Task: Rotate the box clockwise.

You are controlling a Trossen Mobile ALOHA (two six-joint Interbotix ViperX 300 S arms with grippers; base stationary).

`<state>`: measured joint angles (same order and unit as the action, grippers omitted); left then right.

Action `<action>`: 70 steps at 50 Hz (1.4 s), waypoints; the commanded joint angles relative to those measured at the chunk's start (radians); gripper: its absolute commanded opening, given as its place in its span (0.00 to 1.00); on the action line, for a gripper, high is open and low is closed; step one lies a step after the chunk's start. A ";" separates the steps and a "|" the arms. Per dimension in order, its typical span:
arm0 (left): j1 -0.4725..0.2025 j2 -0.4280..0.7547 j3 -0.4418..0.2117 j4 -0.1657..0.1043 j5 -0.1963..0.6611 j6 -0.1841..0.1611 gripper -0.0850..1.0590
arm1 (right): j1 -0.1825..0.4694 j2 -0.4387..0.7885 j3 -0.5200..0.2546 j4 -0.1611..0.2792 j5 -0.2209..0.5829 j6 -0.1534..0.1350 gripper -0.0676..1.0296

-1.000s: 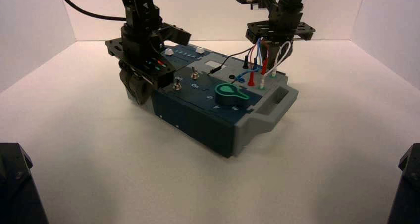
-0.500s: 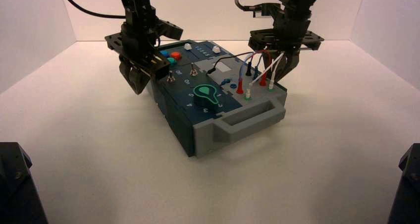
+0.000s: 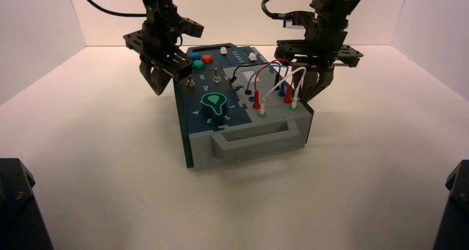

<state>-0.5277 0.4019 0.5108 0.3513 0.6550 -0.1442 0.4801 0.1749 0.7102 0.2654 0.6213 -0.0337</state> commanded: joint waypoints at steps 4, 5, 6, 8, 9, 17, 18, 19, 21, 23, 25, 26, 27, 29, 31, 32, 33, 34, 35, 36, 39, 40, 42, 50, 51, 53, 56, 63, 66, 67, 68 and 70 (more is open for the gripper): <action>-0.035 0.040 -0.041 0.020 -0.077 0.000 0.05 | 0.132 -0.009 -0.002 0.034 -0.025 -0.003 0.04; -0.032 0.037 -0.037 0.021 -0.075 0.000 0.05 | 0.126 -0.011 -0.002 0.032 -0.026 -0.003 0.04; -0.026 0.026 -0.031 0.025 -0.074 0.000 0.05 | 0.112 -0.012 0.000 0.026 -0.028 -0.003 0.04; -0.005 -0.005 -0.009 0.029 -0.071 -0.003 0.05 | 0.078 -0.023 0.003 0.014 -0.032 -0.005 0.04; -0.002 -0.012 -0.005 0.029 -0.071 -0.003 0.05 | 0.072 -0.026 0.003 0.011 -0.032 -0.005 0.04; 0.029 -0.152 0.071 0.028 -0.066 -0.026 0.05 | 0.009 -0.106 0.006 -0.029 -0.035 -0.011 0.04; 0.029 -0.181 0.084 0.026 -0.066 -0.031 0.05 | 0.008 -0.129 0.008 -0.035 -0.035 -0.011 0.04; 0.028 -0.192 0.089 0.025 -0.064 -0.034 0.05 | 0.008 -0.137 0.009 -0.035 -0.035 -0.011 0.04; 0.025 -0.227 0.106 0.021 -0.061 -0.040 0.05 | 0.011 -0.160 0.012 -0.037 -0.037 -0.012 0.04; 0.025 -0.295 0.132 0.021 -0.057 -0.043 0.05 | 0.020 -0.202 0.009 -0.038 -0.032 -0.014 0.04; 0.026 -0.327 0.143 0.023 -0.054 -0.043 0.05 | 0.021 -0.219 0.006 -0.038 -0.029 -0.014 0.04; 0.026 -0.348 0.149 0.025 -0.049 -0.043 0.05 | 0.020 -0.233 0.006 -0.038 -0.028 -0.014 0.04; 0.026 -0.356 0.152 0.025 -0.046 -0.043 0.05 | 0.020 -0.238 0.006 -0.038 -0.028 -0.014 0.04; 0.026 -0.402 0.156 0.025 -0.025 -0.043 0.05 | 0.020 -0.258 0.002 -0.041 -0.021 -0.014 0.04; 0.026 -0.434 0.156 0.025 -0.006 -0.043 0.05 | 0.018 -0.267 -0.005 -0.044 -0.012 -0.014 0.04; 0.023 -0.459 0.160 0.025 0.008 -0.043 0.05 | 0.020 -0.275 -0.005 -0.043 -0.003 -0.014 0.04; 0.020 -0.474 0.163 0.023 0.018 -0.043 0.05 | 0.020 -0.279 -0.003 -0.044 0.003 -0.014 0.04; 0.017 -0.489 0.164 0.021 0.028 -0.043 0.05 | 0.020 -0.284 -0.002 -0.044 0.012 -0.014 0.04; 0.012 -0.505 0.167 0.021 0.038 -0.041 0.05 | 0.021 -0.287 -0.002 -0.044 0.018 -0.014 0.04; 0.009 -0.512 0.170 0.021 0.043 -0.041 0.05 | 0.023 -0.288 0.000 -0.043 0.020 -0.014 0.04; -0.017 -0.565 0.186 0.020 0.075 -0.044 0.05 | 0.028 -0.308 0.017 -0.044 0.031 -0.023 0.04; -0.037 -0.597 0.196 0.018 0.094 -0.048 0.05 | 0.032 -0.325 0.034 -0.044 0.031 -0.029 0.04; -0.048 -0.612 0.202 0.017 0.103 -0.051 0.05 | 0.035 -0.334 0.041 -0.044 0.031 -0.031 0.04; -0.115 -0.732 0.247 0.012 0.149 -0.107 0.05 | 0.041 -0.434 0.095 -0.044 0.032 -0.032 0.04; -0.121 -0.747 0.250 0.012 0.152 -0.112 0.05 | 0.040 -0.446 0.100 -0.044 0.032 -0.032 0.04; -0.130 -0.773 0.256 0.012 0.158 -0.120 0.05 | 0.040 -0.469 0.109 -0.046 0.034 -0.032 0.04; -0.149 -0.848 0.278 0.009 0.178 -0.149 0.05 | 0.041 -0.548 0.132 -0.057 0.038 -0.032 0.04; -0.156 -0.951 0.318 0.009 0.207 -0.183 0.05 | 0.041 -0.661 0.160 -0.075 0.038 -0.032 0.04; -0.156 -1.014 0.337 0.009 0.219 -0.196 0.05 | 0.040 -0.716 0.169 -0.094 0.038 -0.031 0.04; -0.156 -1.020 0.341 0.011 0.221 -0.198 0.05 | 0.041 -0.724 0.169 -0.095 0.038 -0.031 0.04; -0.156 -1.039 0.350 0.009 0.224 -0.204 0.05 | 0.041 -0.739 0.172 -0.098 0.037 -0.031 0.04; -0.156 -1.080 0.367 0.009 0.230 -0.216 0.05 | 0.040 -0.776 0.183 -0.100 0.037 -0.031 0.04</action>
<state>-0.6796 -0.6090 0.8713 0.3590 0.8790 -0.3405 0.5185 -0.5384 0.8943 0.1718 0.6627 -0.0629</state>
